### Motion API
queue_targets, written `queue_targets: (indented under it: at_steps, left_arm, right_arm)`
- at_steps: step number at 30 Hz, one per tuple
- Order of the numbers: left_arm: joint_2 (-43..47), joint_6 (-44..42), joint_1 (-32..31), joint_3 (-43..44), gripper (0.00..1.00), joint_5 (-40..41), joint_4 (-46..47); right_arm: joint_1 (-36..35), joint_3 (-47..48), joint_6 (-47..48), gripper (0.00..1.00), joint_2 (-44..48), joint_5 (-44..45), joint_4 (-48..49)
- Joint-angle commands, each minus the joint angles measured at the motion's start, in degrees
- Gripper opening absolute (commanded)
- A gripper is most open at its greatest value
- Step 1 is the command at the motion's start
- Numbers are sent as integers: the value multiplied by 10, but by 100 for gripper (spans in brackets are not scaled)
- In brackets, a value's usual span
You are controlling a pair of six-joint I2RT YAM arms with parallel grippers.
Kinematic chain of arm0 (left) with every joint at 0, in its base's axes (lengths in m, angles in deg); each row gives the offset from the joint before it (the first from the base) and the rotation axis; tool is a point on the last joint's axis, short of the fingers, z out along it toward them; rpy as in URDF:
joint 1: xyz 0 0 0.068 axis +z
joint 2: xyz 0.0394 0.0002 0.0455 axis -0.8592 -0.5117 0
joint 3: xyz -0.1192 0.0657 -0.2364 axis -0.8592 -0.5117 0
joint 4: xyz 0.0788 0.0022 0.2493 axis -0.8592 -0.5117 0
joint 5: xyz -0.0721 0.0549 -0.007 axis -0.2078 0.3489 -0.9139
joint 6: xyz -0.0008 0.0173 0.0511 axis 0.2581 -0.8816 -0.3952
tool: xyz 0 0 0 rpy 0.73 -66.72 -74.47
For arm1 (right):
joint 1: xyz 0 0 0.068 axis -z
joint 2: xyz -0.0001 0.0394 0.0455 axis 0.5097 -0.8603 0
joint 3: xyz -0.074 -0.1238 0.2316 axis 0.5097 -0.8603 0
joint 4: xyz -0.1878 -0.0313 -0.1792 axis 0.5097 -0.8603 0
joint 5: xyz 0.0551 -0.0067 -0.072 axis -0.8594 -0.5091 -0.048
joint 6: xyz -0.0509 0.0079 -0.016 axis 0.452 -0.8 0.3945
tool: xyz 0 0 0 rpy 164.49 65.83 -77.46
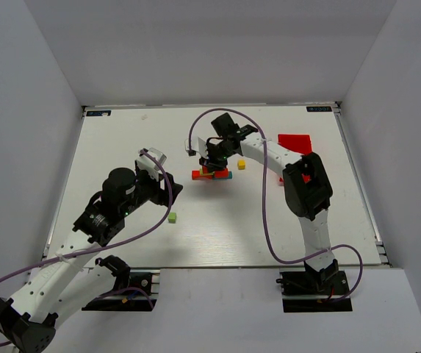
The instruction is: Build the wood block tower
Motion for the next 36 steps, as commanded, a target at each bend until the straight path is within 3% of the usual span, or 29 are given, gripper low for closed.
queue_targets:
  at_steps: [1,29,32,36]
  left_arm:
    - [4,-2,3,-3,78,-7,6]
    - [4,-2,3,-3,78,-7,6]
    - [4,-2,3,-3,78,-7,6]
    - [4,-2,3,-3,78,-7,6]
  right_arm:
    - [0,24,1,8,-4,-19,-13]
    - [0,21,-23,13,-14,-1,7]
    - [0,21,-24,16,-15,-1,7]
    - [0,18,-25,29,-14,2,9]
